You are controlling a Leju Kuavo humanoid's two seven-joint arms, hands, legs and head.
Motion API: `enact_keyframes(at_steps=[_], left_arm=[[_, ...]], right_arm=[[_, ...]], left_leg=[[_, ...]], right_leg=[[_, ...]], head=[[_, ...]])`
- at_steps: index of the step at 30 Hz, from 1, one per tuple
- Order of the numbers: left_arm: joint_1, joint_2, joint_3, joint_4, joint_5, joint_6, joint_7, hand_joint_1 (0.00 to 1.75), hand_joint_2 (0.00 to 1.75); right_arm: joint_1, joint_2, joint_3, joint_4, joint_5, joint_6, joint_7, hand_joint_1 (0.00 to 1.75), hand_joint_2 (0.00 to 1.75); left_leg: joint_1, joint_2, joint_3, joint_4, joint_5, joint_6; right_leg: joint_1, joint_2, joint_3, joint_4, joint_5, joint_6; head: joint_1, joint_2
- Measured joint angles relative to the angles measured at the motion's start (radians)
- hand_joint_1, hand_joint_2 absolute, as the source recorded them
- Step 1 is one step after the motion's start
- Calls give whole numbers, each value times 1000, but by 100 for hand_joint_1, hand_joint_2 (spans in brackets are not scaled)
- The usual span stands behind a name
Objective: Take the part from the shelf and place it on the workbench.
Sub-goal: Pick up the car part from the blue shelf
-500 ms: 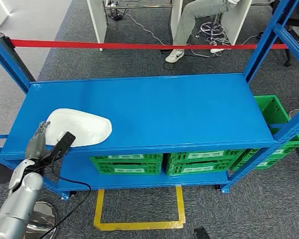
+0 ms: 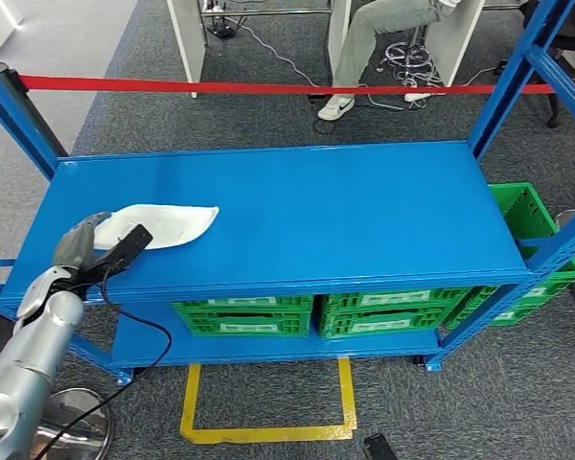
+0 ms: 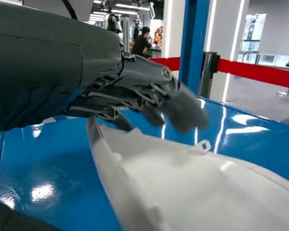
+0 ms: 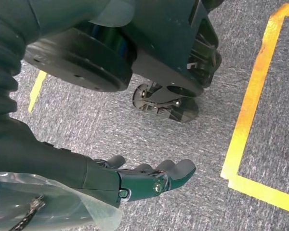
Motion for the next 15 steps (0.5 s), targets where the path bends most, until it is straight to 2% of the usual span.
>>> enact_keyframes(at_steps=[15], left_arm=[[-3, 7, -26, -5, 10, -11, -16, 175, 175]], right_arm=[[0, 6, 5, 0, 13, -11, 2, 0, 175]], left_leg=[[0, 0, 0, 0, 0, 0]], right_leg=[[0, 0, 0, 0, 0, 0]], head=[[0, 0]])
